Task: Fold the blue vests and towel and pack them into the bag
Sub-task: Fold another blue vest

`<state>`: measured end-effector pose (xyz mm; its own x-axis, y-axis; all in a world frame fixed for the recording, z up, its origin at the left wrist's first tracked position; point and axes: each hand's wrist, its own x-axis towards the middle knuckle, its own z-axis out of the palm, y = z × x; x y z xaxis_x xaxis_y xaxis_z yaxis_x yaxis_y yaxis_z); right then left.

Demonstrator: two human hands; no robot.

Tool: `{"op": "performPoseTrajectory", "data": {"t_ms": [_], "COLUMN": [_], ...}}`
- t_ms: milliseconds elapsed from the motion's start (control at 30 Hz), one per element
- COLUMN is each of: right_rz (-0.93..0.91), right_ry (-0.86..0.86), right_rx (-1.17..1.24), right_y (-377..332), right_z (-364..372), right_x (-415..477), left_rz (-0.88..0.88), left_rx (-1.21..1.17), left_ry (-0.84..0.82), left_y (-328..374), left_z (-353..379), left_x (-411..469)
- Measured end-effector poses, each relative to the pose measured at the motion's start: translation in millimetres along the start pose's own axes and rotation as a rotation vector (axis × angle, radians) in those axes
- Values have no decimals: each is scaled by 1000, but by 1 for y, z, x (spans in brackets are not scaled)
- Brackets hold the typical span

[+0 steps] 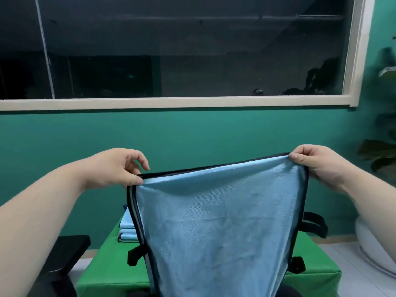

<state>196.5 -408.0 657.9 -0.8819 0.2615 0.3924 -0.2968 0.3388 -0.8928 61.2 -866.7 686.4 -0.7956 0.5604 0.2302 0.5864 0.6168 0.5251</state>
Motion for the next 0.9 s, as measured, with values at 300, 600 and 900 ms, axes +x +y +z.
{"op": "performPoseTrajectory", "data": {"t_ms": [300,600,900], "right_rz": [-9,-19,280], "right_ry": [-56,-44,-39], "right_rx": [-5,-211,-415], "right_y": [0,-9,4], "right_z": [-3,-1,4], "right_x": [9,33,104], "left_rz": [-29,-71,-243], "left_rx": [151,507,43], "left_ry": [50,131,174], "left_y": [6,0,-33], "left_z": [-10,-8,6], "left_x": [-1,29,105]}}
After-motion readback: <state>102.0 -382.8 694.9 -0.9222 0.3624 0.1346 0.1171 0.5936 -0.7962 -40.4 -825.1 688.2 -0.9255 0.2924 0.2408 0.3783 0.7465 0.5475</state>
